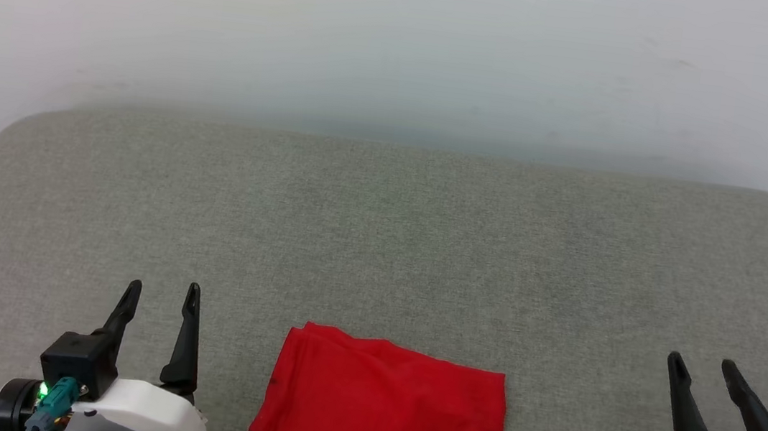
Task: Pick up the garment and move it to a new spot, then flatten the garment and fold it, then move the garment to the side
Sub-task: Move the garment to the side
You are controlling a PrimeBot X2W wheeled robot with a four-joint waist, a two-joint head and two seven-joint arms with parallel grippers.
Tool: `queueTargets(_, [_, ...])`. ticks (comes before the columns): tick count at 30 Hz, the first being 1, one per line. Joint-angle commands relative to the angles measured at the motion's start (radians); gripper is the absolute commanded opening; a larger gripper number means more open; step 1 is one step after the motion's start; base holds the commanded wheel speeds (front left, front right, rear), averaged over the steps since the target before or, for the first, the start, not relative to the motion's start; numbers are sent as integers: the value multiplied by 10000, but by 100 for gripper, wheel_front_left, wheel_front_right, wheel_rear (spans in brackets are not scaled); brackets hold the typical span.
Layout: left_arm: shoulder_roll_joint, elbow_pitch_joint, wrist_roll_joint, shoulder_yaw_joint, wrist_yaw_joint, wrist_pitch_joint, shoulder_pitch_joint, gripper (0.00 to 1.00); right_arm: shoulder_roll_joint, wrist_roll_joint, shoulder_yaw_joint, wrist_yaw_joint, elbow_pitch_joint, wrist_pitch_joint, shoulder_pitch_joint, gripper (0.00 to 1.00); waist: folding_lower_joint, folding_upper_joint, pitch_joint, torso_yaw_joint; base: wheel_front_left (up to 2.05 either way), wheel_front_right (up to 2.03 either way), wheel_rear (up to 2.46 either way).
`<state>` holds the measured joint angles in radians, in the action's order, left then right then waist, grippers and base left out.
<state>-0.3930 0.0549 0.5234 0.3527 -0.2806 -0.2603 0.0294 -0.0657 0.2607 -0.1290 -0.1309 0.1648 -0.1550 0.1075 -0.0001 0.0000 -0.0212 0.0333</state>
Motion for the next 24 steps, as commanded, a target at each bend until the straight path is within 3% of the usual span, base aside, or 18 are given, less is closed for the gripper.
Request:
queueTargets(1, [66, -61, -73, -50, 66, -68, 146, 100, -152, 324, -78, 5, -189, -293, 176, 100, 1, 0, 99, 128, 0, 0, 0])
queueTargets(10, [445, -274, -331, -556, 322, -47, 464, 100, -782, 2383, 109, 5, -1378, -2667, 191, 100, 1, 0, 933, 746, 0, 0, 0])
queueTargets(17, [943, -269, -687, -894, 624, -48, 814, 100, -853, 3314, 1522, 5, -2039, -3831, -273, 100, 1, 0, 1679, 1103, 0, 0, 0])
queueTargets(24, [1440, -58, -1063, -1172, 1029, -48, 1058, 100, -1047, 4240, 2740, 8, -2587, -4188, -712, 100, 1, 0, 2103, 1280, 0, 0, 0])
